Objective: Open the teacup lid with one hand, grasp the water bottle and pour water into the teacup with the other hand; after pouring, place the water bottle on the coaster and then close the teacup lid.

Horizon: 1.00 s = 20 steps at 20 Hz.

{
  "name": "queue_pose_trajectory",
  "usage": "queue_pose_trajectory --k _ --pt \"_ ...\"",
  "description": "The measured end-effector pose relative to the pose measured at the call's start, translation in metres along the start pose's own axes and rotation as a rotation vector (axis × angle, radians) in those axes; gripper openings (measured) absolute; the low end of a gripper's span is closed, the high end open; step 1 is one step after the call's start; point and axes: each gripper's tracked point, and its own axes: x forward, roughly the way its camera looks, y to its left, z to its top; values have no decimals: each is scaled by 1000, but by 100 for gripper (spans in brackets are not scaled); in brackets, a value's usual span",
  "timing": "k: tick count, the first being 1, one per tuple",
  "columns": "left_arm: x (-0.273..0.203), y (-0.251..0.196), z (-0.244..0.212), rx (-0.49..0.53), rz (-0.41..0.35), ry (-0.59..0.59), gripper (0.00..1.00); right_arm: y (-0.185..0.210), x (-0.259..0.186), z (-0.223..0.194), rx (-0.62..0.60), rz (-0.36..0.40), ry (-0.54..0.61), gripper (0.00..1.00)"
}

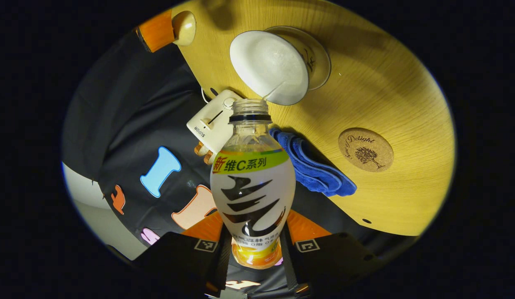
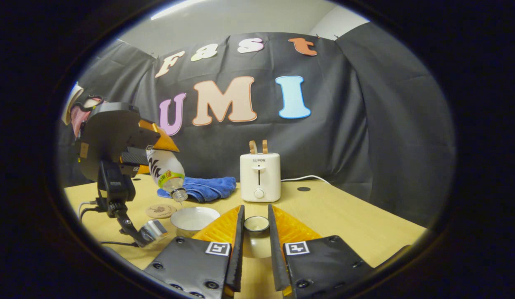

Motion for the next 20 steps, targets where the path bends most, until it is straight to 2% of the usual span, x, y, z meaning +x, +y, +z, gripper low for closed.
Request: queue_pose_trajectory --k 4,6,7,10,11,14,18,19,20 --pt "3 -10 0 -74 -15 2 53 0 0 0 0 -3 1 34" --pt "3 -18 2 -149 -25 -7 53 -1 1 0 0 -4 1 34" --pt "5 -27 3 -229 -43 -7 52 -1 1 0 0 -4 0 34" --pt "0 -56 12 -556 -132 -21 52 0 1 0 0 -3 2 33" --pt "-4 -60 18 -648 -139 -34 52 -1 1 1 0 -3 0 33" --pt "-3 -59 25 -893 -119 -71 52 -1 1 0 0 -3 -1 33" --pt "5 -56 30 -1305 -104 -121 52 -1 1 0 0 -3 0 33" --pt "6 -51 29 -1398 -84 -133 55 -1 1 0 0 -3 0 33" --pt "6 -44 28 -1494 -61 -149 52 0 0 0 0 -3 -1 34"
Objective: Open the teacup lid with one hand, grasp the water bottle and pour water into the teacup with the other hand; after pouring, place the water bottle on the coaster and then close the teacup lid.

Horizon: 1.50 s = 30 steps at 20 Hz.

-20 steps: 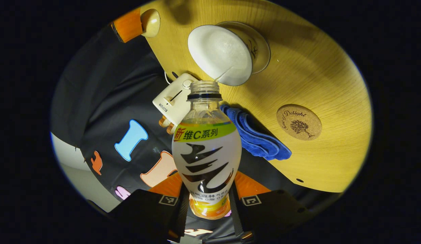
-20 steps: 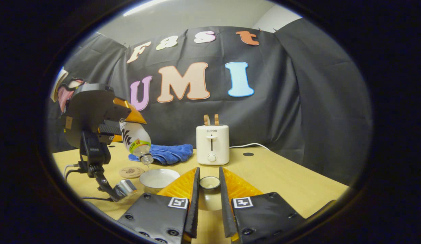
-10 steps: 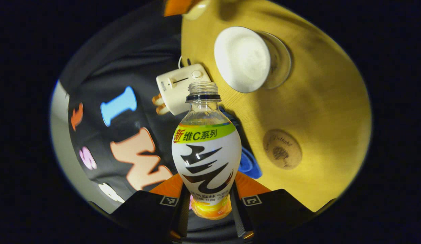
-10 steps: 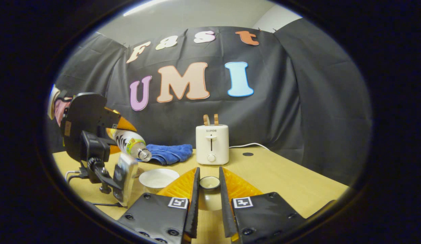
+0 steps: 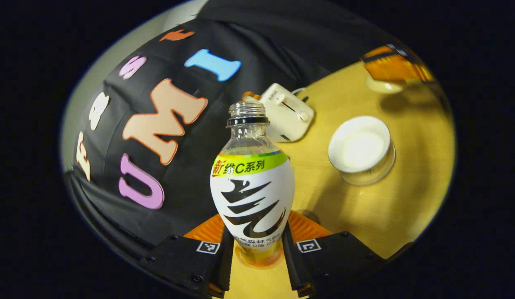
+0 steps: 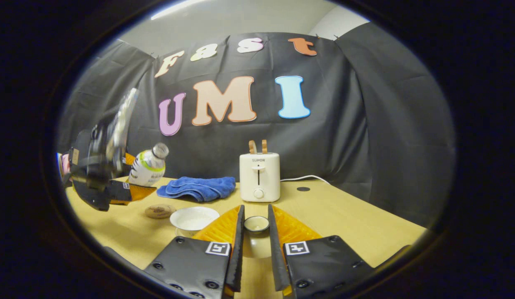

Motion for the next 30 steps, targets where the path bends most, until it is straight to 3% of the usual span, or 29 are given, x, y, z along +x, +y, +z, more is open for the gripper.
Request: queue_pose_trajectory --k 5,8,11,15,30 --pt "-1 -2 21 -524 -11 -110 52 0 0 1 0 0 -2 33" --pt "-3 -7 21 -710 -27 -143 52 0 0 0 0 -1 -1 34" --pt "7 -4 16 -839 9 -171 52 0 0 0 0 -1 -3 33" --pt "13 4 3 -858 45 -185 51 0 1 0 0 -1 -2 34" --pt "34 -6 -5 -856 32 -170 58 -1 1 0 0 -2 -3 33"
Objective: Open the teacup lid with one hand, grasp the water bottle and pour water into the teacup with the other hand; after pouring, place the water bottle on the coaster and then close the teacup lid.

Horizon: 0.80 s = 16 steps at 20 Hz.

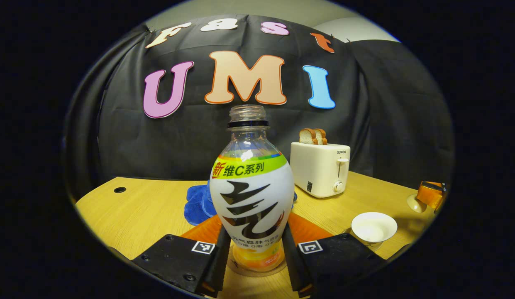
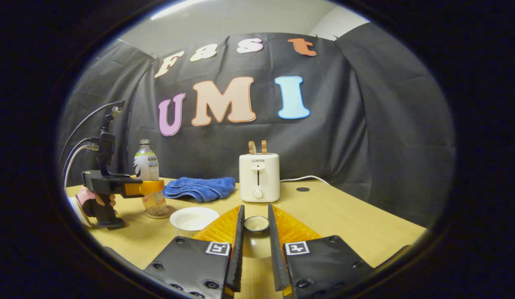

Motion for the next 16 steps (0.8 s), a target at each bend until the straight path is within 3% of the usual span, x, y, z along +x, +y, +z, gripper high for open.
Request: queue_pose_trajectory --k 11,14,16 --pt "-2 -1 -7 -16 -3 26 67 0 0 0 0 -3 1 33" --pt "-6 0 -3 -7 2 7 88 0 0 0 -1 -2 1 33" --pt "-13 -1 -2 13 5 -11 94 0 1 0 0 -2 1 33"
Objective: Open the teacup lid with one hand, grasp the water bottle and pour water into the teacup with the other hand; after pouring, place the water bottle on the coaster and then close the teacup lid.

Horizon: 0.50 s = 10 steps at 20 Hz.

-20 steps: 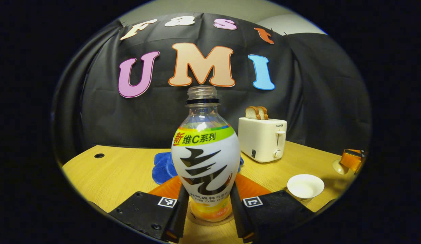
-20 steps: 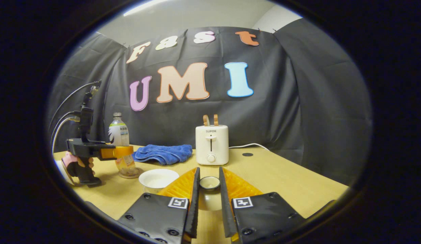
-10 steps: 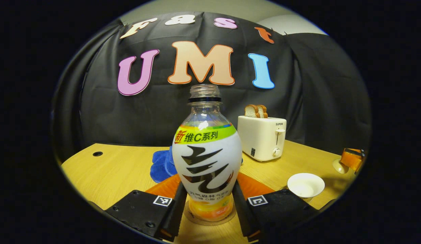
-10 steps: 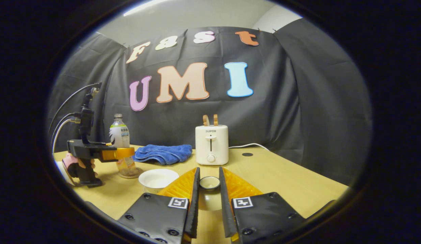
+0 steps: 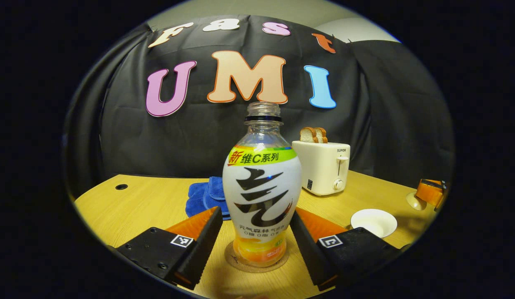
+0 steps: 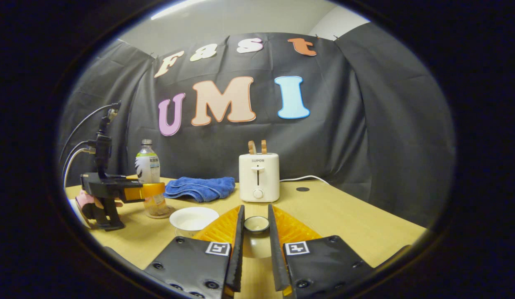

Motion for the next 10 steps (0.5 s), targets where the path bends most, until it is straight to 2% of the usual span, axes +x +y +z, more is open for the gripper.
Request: queue_pose_trajectory --k 2,6,10 --pt "-8 -4 5 32 -3 -32 95 1 -1 0 0 3 0 34" --pt "-27 -3 16 26 -1 -113 94 3 0 -1 0 11 2 33" --pt "-44 7 12 23 26 -105 94 13 4 -1 0 30 3 34"
